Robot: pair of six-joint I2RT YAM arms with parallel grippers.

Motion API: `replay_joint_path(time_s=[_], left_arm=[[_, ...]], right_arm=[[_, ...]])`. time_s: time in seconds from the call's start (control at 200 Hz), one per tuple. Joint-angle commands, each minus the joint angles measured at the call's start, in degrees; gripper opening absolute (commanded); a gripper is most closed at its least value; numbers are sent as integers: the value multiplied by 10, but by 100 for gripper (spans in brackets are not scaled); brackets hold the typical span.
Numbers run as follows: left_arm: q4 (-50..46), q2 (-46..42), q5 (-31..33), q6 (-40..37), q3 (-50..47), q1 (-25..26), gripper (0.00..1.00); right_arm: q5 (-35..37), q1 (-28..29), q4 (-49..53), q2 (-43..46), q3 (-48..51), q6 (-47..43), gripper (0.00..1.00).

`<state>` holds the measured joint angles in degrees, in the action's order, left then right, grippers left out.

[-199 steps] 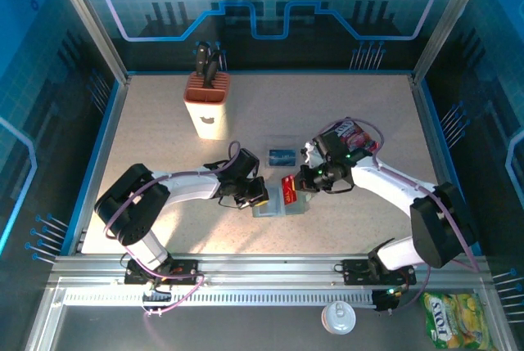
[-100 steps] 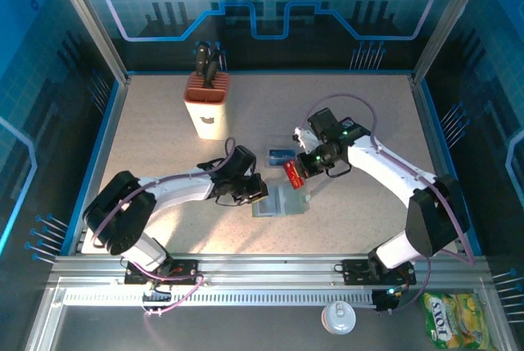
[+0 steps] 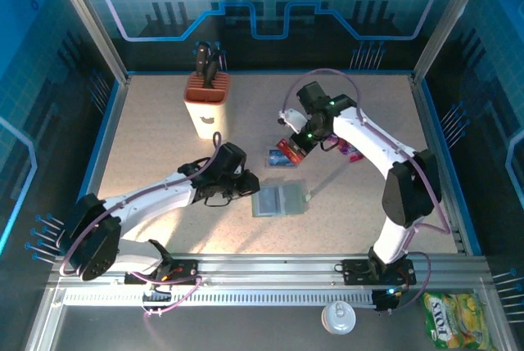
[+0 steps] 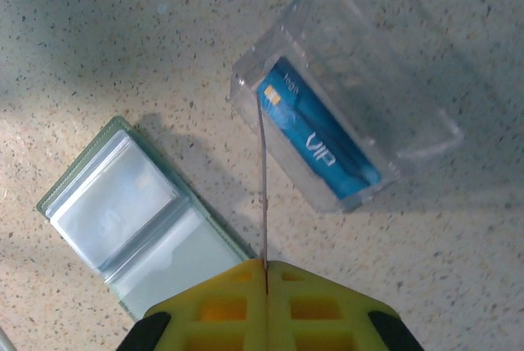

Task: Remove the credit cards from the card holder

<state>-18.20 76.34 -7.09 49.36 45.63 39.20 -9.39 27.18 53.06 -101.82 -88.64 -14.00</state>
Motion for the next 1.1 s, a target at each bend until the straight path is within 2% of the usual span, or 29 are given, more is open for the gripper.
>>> replay_joint_path(time_s=[0.0, 0.375, 0.62, 0.71, 0.85, 0.945, 1.096], left_arm=[[-8, -25, 14, 1, -14, -9, 24], [8, -61, 25, 28, -36, -29, 26], [-21, -70, 28, 5, -23, -47, 26], [-35, -69, 33, -3, -16, -49, 33], [-37, -61, 17, -5, -16, -55, 35], [-28, -62, 7, -15, -19, -56, 39], [-24, -71, 15, -13, -30, -56, 42]], right_arm=[[-3, -7, 51, -32, -50, -52, 0], [-27, -9, 120, -128, -197, -199, 0], [-22, -17, 158, -176, -276, -272, 0], [-13, -21, 188, -206, -321, -291, 0], [-1, -24, 234, -255, -384, -322, 0], [2, -24, 267, -286, -427, -342, 0], [3, -26, 295, -320, -464, -375, 0]])
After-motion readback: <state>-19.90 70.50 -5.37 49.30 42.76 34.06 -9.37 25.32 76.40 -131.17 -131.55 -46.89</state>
